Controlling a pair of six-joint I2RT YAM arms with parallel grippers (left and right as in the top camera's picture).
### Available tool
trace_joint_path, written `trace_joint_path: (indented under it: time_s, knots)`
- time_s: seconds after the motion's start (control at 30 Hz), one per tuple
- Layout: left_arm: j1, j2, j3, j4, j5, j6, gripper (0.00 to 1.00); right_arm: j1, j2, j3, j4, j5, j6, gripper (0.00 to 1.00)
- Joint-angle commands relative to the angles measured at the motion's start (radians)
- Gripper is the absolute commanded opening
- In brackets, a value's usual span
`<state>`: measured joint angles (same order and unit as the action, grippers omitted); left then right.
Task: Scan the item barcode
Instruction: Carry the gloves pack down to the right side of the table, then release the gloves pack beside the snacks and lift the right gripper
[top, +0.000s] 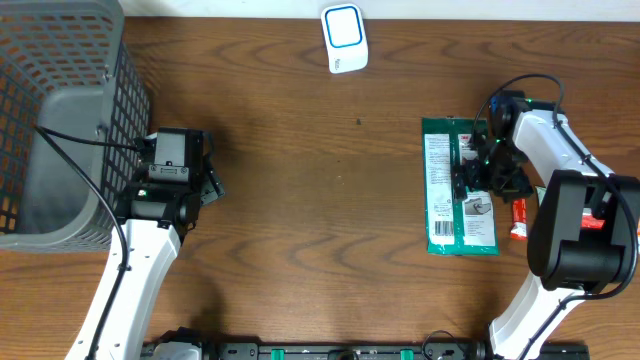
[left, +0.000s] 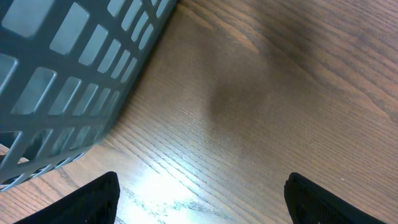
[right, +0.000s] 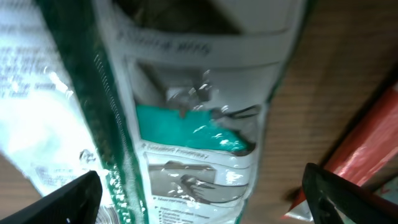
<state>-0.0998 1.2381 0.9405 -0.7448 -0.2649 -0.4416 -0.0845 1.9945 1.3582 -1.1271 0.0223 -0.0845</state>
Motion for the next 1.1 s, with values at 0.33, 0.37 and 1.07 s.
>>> trace_joint_path:
  time_s: [0.33,0.37,1.07]
  knots:
    - [0.003,0.002,0.001,-0.003,-0.005,-0.002,0.86,-0.049,-0.005,-0.016,0.066,0.014,0.025,0.09]
    - [0.003,0.002,0.001,-0.003,-0.005,-0.002,0.86,-0.056,-0.005,-0.021,0.07,0.014,0.026,0.01]
    - [0.003,0.002,0.001,-0.003,-0.005,-0.002,0.86,-0.22,-0.007,-0.095,0.169,0.013,0.097,0.01]
